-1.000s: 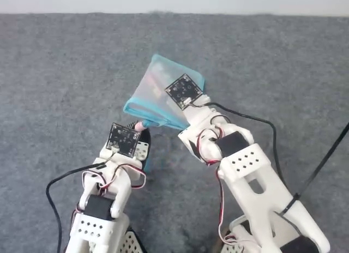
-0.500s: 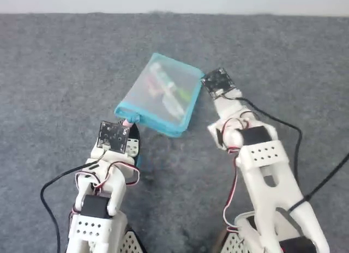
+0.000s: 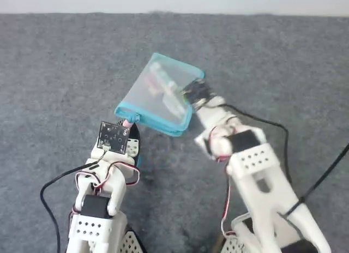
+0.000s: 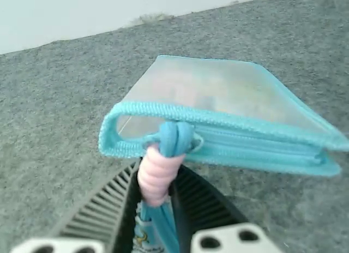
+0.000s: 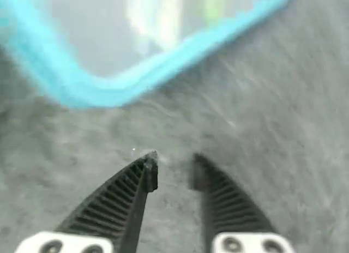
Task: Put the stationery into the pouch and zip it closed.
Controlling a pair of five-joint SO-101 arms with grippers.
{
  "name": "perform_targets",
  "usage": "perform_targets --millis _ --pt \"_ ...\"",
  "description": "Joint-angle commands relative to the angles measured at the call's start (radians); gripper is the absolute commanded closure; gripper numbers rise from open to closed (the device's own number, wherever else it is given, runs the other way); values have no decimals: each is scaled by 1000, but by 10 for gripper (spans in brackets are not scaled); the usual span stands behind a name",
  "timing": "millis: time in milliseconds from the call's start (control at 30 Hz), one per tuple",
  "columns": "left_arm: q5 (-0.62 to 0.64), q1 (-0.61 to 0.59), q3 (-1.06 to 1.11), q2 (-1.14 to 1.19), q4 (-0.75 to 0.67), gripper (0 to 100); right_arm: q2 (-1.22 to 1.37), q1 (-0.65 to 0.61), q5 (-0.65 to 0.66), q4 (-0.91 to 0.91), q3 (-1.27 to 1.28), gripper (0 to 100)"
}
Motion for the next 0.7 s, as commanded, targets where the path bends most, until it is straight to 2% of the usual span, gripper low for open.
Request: perform_targets --millis 0,100,200,500,667 --pt "11 0 -35 -20 -40 988 -151 -87 37 79 -12 724" --pt "11 15 -35 -20 -40 988 -243 -193 52 113 -12 650" --pt "11 46 -33 -20 -38 988 -268 -260 55 90 -15 622" --pt "11 51 -33 -20 -37 988 -13 -277 92 -116 -28 620" --pt "11 52 -33 -20 -37 988 182 -229 91 -153 -155 620"
